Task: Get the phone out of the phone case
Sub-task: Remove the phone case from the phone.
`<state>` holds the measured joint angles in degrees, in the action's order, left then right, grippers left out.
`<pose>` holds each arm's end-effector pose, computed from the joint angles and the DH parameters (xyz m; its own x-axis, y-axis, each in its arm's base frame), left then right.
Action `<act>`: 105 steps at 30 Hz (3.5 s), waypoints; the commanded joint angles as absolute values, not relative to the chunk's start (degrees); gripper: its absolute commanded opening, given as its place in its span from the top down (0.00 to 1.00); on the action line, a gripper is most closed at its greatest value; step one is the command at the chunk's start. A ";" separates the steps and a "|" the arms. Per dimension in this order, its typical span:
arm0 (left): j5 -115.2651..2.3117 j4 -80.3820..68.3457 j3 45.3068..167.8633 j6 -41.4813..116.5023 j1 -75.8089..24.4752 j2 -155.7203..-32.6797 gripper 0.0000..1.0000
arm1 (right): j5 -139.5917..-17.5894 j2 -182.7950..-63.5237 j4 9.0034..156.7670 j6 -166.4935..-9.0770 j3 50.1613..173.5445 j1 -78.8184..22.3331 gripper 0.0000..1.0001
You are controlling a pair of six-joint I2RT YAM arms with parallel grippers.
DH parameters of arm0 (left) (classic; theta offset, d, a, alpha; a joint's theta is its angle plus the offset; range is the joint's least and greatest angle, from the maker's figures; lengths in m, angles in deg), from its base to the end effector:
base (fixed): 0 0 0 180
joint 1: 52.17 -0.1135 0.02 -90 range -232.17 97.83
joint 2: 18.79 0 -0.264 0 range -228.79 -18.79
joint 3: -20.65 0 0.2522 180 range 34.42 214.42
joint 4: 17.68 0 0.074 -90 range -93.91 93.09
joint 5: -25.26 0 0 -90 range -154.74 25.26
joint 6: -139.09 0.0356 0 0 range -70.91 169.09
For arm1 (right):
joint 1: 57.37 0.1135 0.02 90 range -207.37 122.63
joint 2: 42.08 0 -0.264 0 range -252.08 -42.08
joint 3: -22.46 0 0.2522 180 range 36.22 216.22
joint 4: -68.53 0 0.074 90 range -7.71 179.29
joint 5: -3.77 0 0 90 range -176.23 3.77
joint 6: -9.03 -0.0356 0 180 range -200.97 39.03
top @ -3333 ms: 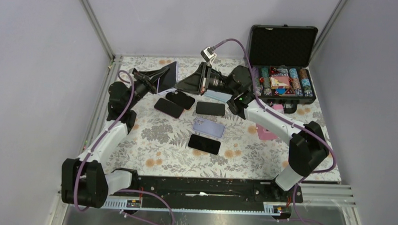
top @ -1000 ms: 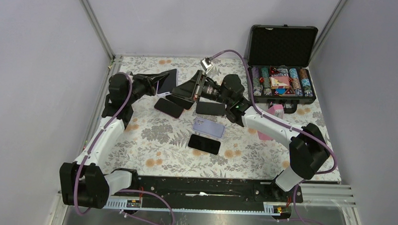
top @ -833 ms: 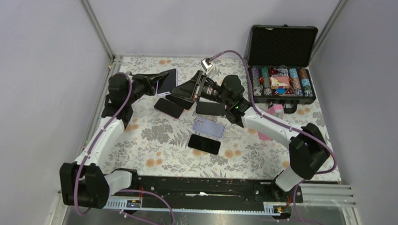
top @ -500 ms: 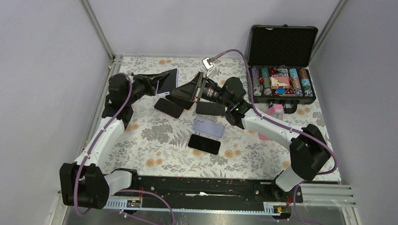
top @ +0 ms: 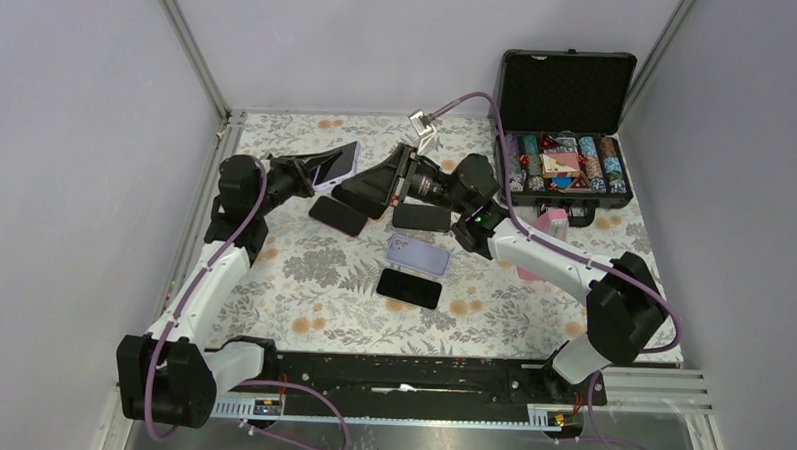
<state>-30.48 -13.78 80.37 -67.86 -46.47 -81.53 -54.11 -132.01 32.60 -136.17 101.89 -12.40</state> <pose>0.2504 -0.0451 0.3224 -0.5145 -0.6890 0.5104 -0.3961 -0.3369 -0.8542 0.2425 0.2690 0.3763 -0.5971 0.3866 -0.7029 -0.7849 -0.1009 0.6113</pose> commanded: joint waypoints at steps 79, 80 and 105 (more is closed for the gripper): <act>-25.33 -36.98 84.71 -38.72 -51.51 -78.02 1.00 | -57.86 -128.00 30.22 -163.44 97.51 -22.53 0.33; -25.65 -36.38 84.63 -38.52 -51.47 -77.62 1.00 | -58.74 -128.13 29.63 -163.80 97.81 -22.51 0.35; -28.68 -41.20 81.61 -47.11 -51.45 -75.84 1.00 | -56.93 -135.44 19.69 -178.33 104.25 -20.62 0.78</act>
